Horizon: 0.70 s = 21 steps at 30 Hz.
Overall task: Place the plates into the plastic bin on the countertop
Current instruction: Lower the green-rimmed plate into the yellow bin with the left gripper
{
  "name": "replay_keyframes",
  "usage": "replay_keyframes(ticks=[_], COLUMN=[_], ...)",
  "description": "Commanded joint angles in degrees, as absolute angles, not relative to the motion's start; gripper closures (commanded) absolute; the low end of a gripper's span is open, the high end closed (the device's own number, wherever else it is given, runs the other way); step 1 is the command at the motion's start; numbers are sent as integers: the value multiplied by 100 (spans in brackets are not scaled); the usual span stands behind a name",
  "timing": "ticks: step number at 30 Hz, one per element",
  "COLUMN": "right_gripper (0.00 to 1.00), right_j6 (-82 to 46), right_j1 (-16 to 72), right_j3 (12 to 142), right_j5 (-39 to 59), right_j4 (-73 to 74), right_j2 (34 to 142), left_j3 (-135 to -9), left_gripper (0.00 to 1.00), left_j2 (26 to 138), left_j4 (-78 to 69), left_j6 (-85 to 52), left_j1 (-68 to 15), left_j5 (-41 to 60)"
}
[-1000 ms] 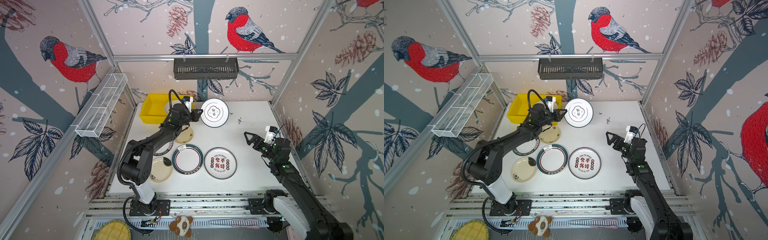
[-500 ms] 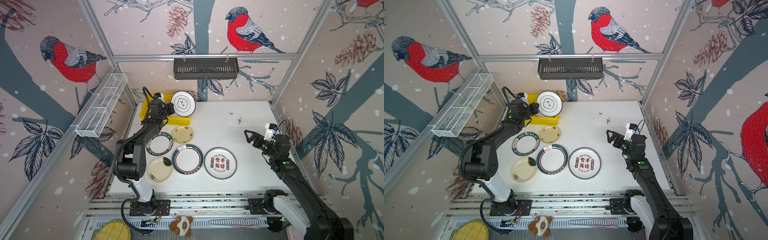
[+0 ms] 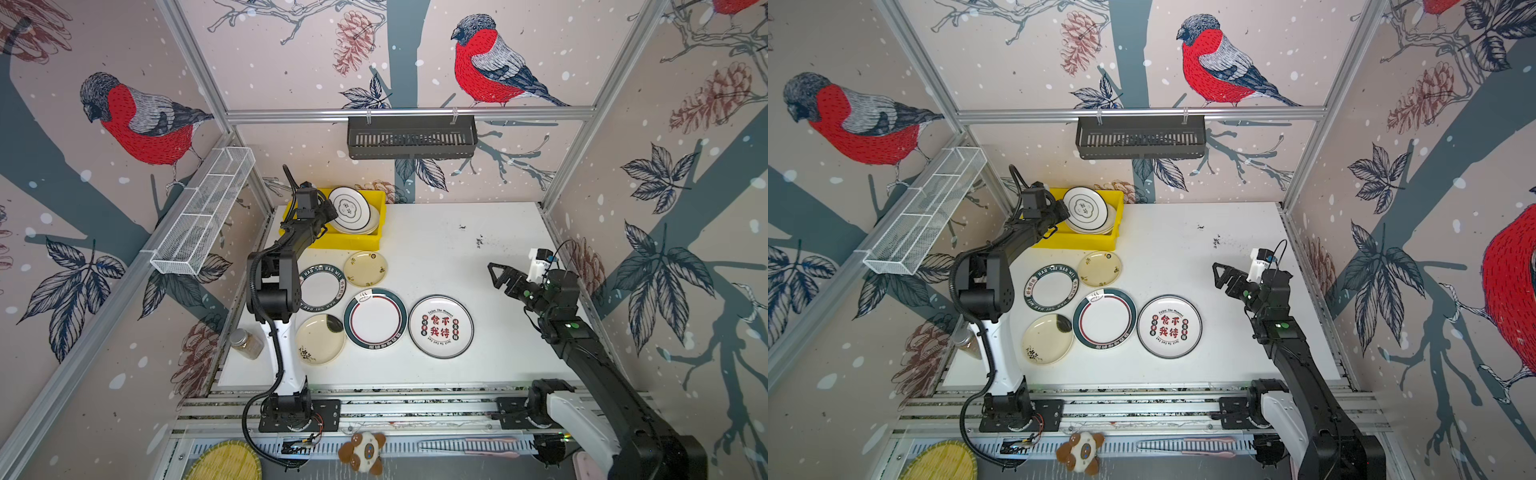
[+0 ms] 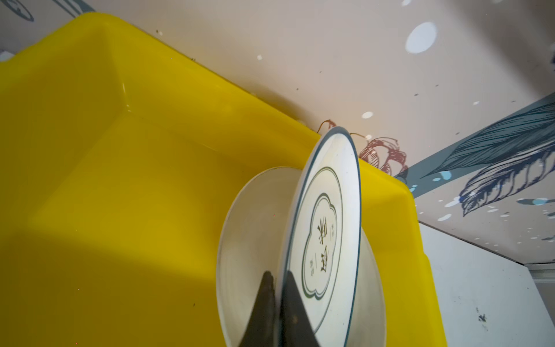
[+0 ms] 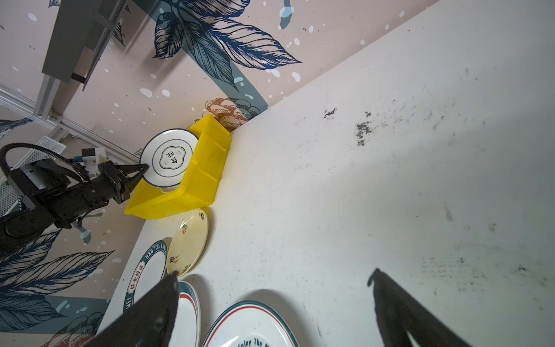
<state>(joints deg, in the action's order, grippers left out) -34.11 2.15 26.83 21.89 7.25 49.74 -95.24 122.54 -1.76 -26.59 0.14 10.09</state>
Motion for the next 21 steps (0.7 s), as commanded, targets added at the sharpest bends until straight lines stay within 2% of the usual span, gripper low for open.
replay_keyframes(ticks=[1, 5, 6, 7, 8, 10, 11, 12, 18, 21], right_gripper=[1, 1, 1, 1, 1, 1, 1, 2, 1, 0], right_j6=[-3233, -3217, -3217, -3217, -3225, -3238, -3242, -3243, -3574, -3969], right_j1=[193, 168, 151, 118, 76, 15, 0, -20, -42, -188], right_j3=[2717, 2657, 2654, 2654, 2654, 2654, 2654, 2654, 2626, 2468], right_j5=[2113, 2159, 2134, 2120, 2119, 2167, 2191, 2208, 2471, 2972], right_j4=[620, 634, 633, 626, 608, 600, 582, 574, 613, 904], right_j2=[4922, 4904, 4896, 4896, 4891, 4887, 4887, 4878, 4852, 4901], left_j3=[-9761, -9976, -10020, -10060, -10086, -10101, -10086, -10073, -9792, -9536], left_gripper=[100, 100, 95, 83, 66, 50, 15, 3, 3, 3], left_j2=[12399, 12518, 12538, 12548, 12559, 12559, 12544, 12521, 12157, 11823], left_j4=[-31, 127, 176, 217, 265, 325, 323, 312, 142, 141], left_j6=[-2653, -2627, -2619, -2611, -2595, -2529, -2469, -2433, -2174, -2078], left_j1=[11, 0, 0, -4, -9, -26, -34, -39, -164, -253], left_j5=[980, 929, 932, 919, 901, 843, 838, 850, 795, 639])
